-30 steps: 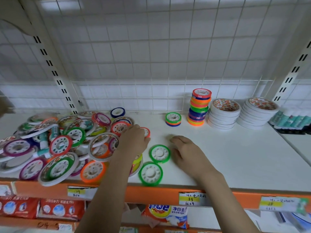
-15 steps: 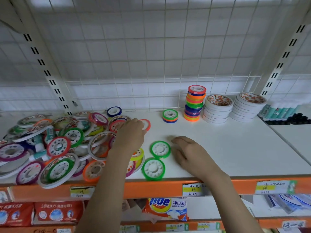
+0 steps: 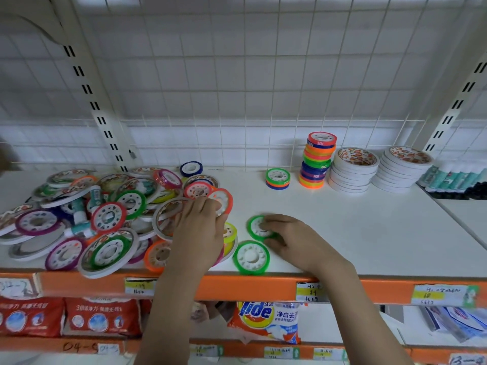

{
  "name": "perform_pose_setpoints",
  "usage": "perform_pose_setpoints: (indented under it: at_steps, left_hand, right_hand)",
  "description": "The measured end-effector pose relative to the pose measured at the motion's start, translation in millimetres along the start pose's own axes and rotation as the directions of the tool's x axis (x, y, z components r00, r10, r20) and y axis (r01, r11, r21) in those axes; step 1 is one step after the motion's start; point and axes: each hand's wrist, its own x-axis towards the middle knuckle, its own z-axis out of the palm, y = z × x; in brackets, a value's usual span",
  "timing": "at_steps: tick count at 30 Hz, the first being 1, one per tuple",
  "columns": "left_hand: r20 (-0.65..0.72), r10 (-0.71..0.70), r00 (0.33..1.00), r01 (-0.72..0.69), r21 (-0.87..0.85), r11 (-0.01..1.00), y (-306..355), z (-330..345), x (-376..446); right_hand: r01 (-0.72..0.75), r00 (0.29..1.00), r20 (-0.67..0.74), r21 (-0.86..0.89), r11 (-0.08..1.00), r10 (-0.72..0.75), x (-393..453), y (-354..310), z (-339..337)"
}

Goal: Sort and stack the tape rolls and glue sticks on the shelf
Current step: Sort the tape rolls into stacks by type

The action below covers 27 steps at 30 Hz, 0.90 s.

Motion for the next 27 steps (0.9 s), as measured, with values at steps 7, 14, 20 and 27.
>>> perform_pose_setpoints:
  at_steps: [7, 14, 20, 27]
  left_hand:
    - [-0.008, -0.088, 0.996, 0.087, -0.080, 0.993, 4.9, 2.8, -3.2]
    - [0.009, -0.145, 0.989, 0.145, -0.091, 0.985, 4.7, 6.8, 4.6]
    - [-0.006, -0.212, 0.977, 0.210, -0.124, 0.970, -1.2, 5.4, 7.5]
    - [0.049, -0.265, 0.963, 0.269, -0.089, 0.959, -8.8, 6.9, 13.9]
  right_hand:
    - [-0.018, 0.999, -0.047, -0.049, 0.999, 0.016, 17.9, 8.7, 2.0]
    - [-0.055, 0.983, -0.178, -0.079, 0.995, 0.040, 56.7, 30.2, -27.5]
    - [-0.155, 0.978, -0.162, -0.140, 0.978, 0.132, 96.8, 61.2, -40.5]
    - [-0.177, 0.984, -0.070, -0.214, 0.961, 0.166, 113.3, 67.6, -38.7]
